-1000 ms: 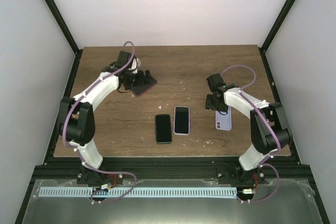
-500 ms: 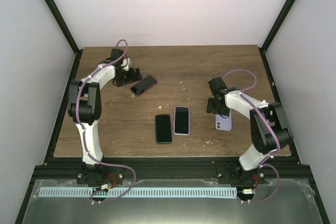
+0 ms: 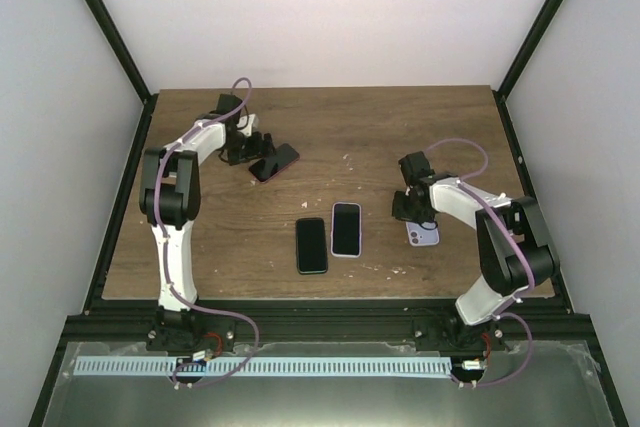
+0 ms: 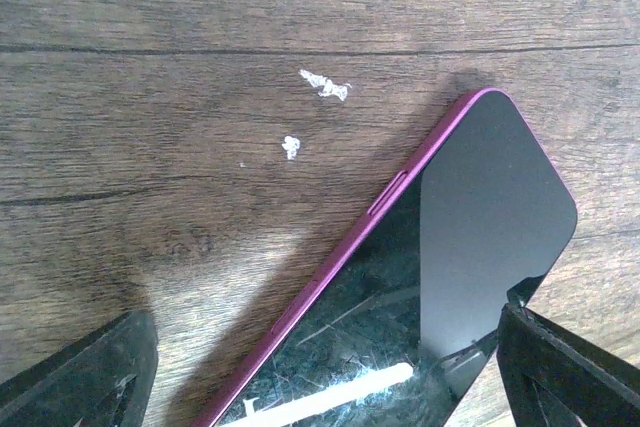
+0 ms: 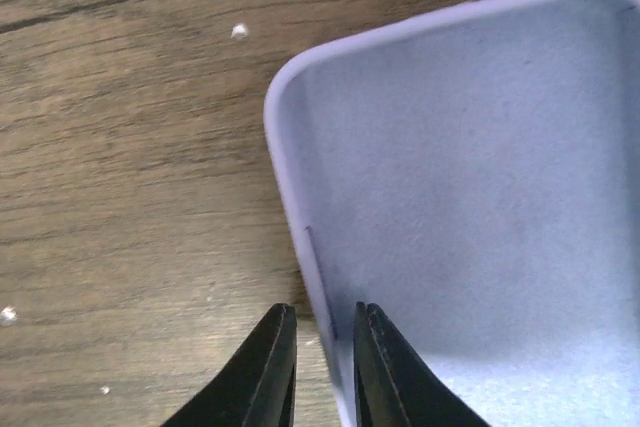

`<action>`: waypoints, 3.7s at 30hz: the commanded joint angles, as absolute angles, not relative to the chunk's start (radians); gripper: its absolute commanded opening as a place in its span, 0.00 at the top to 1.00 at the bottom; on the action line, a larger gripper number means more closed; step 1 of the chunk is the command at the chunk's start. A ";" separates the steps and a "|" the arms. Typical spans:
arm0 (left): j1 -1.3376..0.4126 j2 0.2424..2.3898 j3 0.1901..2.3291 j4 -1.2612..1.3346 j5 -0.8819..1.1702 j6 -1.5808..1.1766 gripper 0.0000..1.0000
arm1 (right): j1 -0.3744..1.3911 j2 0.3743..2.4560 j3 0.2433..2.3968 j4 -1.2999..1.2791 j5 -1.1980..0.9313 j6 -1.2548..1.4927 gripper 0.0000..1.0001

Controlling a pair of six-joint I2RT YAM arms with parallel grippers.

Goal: Put the phone into the phone case

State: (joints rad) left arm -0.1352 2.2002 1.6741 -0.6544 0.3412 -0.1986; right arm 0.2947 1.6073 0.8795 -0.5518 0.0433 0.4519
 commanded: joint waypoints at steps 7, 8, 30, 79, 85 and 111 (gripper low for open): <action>-0.160 2.178 1.624 -0.671 0.381 -0.207 0.14 | 0.301 1.507 0.784 -0.514 -0.154 0.482 0.93; -0.167 2.170 1.616 -0.674 0.374 -0.210 0.15 | 0.303 1.500 0.772 -0.508 -0.167 0.486 0.94; -0.291 2.031 1.489 -0.626 0.104 -0.193 0.01 | 0.357 1.345 0.689 -0.454 -0.316 0.551 0.99; -0.353 2.161 1.608 -0.736 0.002 -0.059 0.35 | 0.388 1.295 0.709 -0.434 -0.426 0.615 0.99; -0.353 2.108 1.584 -0.789 -0.003 -0.129 0.43 | 0.455 1.239 0.767 -0.452 -0.427 0.677 0.99; -0.101 1.672 1.301 -0.847 0.182 -0.265 0.50 | 0.961 1.819 1.205 -0.046 -0.431 1.008 0.99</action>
